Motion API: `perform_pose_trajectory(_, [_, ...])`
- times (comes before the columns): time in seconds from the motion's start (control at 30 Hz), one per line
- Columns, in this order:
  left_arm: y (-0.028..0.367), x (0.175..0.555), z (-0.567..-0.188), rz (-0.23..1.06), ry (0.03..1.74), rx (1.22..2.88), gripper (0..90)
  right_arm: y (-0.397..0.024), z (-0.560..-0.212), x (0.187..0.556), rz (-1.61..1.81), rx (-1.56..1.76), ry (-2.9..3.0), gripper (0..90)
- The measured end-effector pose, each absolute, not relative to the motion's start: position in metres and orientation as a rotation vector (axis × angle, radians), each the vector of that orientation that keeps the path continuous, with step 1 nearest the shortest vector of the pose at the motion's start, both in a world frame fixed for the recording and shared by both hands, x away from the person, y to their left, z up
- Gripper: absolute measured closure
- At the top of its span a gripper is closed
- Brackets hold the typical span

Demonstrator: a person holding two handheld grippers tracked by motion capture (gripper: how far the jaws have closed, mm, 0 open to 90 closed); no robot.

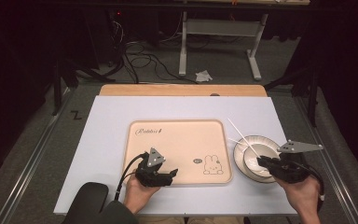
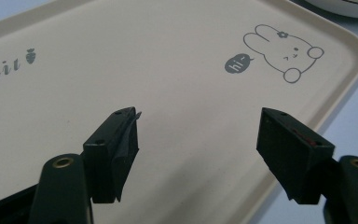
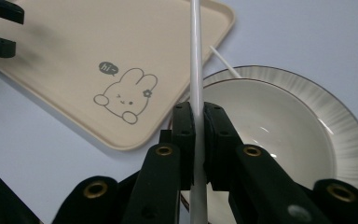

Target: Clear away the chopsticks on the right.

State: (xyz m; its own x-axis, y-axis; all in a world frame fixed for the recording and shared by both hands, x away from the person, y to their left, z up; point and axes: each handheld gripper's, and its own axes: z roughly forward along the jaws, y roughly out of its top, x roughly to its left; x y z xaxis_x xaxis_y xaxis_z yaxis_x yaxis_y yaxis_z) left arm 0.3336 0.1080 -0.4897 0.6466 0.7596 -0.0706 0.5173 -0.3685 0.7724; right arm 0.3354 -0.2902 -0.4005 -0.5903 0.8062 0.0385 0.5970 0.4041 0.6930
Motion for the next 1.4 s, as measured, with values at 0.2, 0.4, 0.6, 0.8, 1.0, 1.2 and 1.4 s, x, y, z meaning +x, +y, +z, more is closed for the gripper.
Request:
perform_pose_trajectory(0.2, [0.111, 0.332, -0.487, 0.394, 0.99, 2.043, 29.4, -0.267, -0.403, 0.342, 0.986, 1.182, 2.406, 85.4])
perform_pose_trajectory(0.4, [0.111, 0.332, -0.487, 0.405, 0.993, 2.046, 29.3, -0.252, -0.403, 0.343, 1.011, 1.116, 2.422, 85.4])
perform_pose_trajectory(0.6, [0.112, 0.33, -0.487, 0.414, 0.995, 2.053, 29.0, -0.237, -0.414, 0.352, 0.991, 1.115, 2.46, 85.4])
perform_pose_trajectory(0.8, [0.115, 0.326, -0.487, 0.424, 1.012, 2.047, 28.9, -0.221, -0.418, 0.359, 0.975, 1.117, 2.473, 85.4])
perform_pose_trajectory(1.0, [0.12, 0.322, -0.487, 0.44, 1.039, 2.035, 28.8, -0.21, -0.424, 0.369, 0.944, 1.151, 2.488, 85.3])
perform_pose_trajectory(1.2, [0.125, 0.318, -0.488, 0.45, 1.068, 2.024, 28.8, -0.201, -0.43, 0.377, 0.909, 1.148, 2.507, 85.3])
perform_pose_trajectory(1.4, [0.134, 0.312, -0.487, 0.47, 1.108, 2.003, 28.8, -0.185, -0.443, 0.392, 0.814, 1.166, 2.549, 85.3])
